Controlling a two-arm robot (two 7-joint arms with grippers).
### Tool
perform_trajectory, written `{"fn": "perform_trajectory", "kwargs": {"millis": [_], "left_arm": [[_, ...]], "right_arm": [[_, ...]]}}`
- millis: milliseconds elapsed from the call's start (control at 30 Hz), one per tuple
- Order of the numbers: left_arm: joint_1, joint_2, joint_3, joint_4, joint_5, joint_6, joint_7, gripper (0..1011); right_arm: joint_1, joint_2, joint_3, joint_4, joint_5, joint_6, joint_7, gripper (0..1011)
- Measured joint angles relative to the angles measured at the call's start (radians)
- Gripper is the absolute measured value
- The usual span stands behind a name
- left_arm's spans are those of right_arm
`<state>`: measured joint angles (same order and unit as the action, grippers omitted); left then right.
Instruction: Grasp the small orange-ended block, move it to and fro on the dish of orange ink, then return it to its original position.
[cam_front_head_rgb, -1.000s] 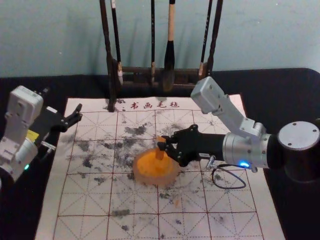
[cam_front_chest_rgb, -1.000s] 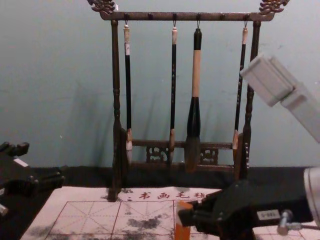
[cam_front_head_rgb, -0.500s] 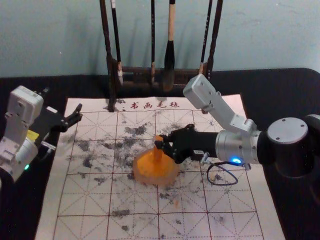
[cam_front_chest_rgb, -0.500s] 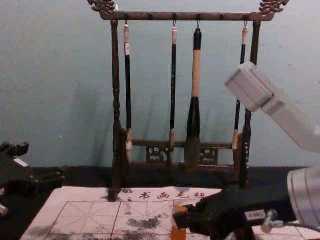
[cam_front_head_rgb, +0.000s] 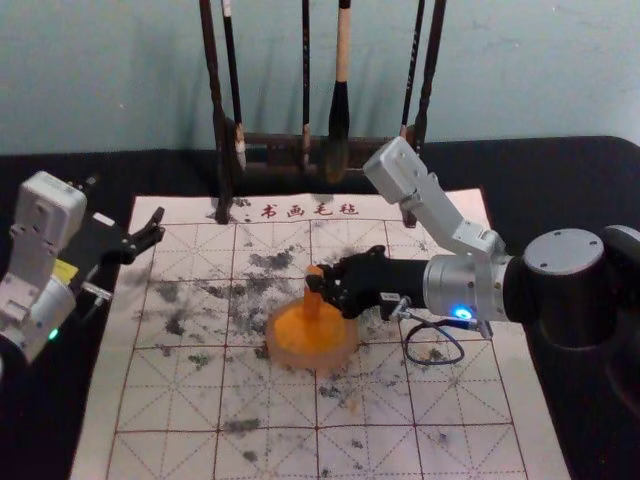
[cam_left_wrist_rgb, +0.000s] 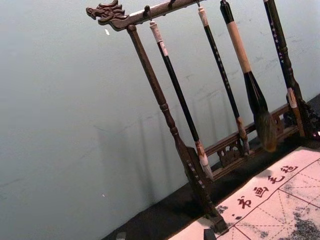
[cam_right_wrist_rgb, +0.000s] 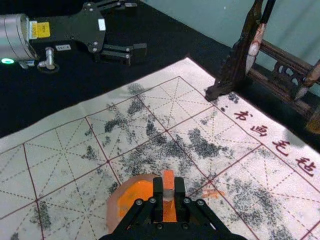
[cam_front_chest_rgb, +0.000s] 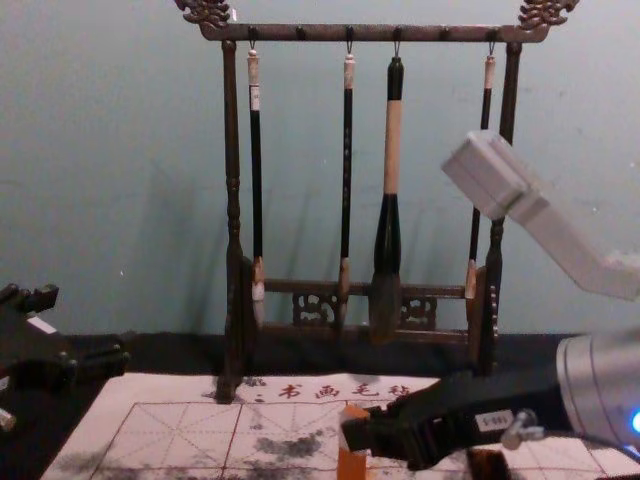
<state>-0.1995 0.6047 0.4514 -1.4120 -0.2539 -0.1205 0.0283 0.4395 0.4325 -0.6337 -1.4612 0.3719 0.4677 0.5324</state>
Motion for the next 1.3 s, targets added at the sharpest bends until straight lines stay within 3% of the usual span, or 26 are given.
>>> {"fn": "perform_trajectory", "kwargs": {"millis": [1300], "left_arm": [[0.0, 0.0, 0.0, 0.0, 0.0, 0.0, 0.0, 1001]], "right_arm": [[-0.004, 0.021, -0.013, -0.006, 0.014, -0.022, -0.006, 124]]}}
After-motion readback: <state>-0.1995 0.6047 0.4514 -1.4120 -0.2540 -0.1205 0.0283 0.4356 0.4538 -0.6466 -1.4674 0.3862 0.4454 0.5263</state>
